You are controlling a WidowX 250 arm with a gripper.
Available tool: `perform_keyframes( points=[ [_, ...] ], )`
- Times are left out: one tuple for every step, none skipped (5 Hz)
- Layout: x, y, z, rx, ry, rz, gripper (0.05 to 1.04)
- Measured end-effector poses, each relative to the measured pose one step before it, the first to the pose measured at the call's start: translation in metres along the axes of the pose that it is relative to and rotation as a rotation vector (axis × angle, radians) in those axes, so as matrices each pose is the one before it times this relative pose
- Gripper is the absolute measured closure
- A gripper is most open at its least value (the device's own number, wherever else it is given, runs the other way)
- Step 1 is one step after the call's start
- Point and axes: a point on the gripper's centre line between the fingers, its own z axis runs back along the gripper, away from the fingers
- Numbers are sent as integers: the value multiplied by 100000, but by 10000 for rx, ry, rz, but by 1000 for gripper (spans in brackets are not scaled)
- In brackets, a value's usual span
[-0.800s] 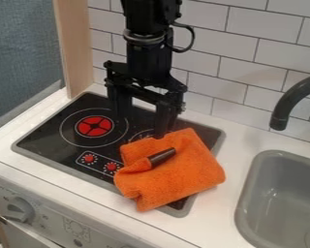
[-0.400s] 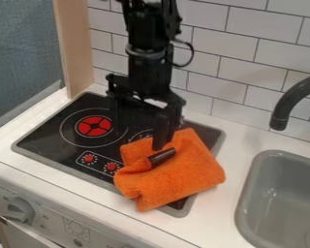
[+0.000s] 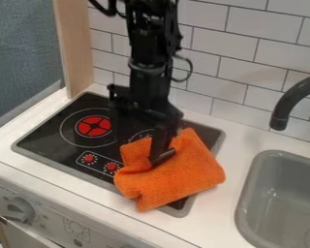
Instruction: Unfold the cloth from center to bottom right
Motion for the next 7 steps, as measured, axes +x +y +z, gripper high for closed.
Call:
perform_keyframes(
  points=[
    [518, -156, -1029, -60, -51, -138, 85],
    [95, -271, -1107, -161, 156, -163, 85],
    [119, -312, -134, -36, -6, -173, 147],
    [246, 1, 3, 28, -152, -9, 458],
    [-30, 55, 0, 35, 19, 18, 748],
    [-93, -48, 0, -30, 59, -12, 929],
    [-165, -192, 45, -121, 95, -55, 1020]
  ],
)
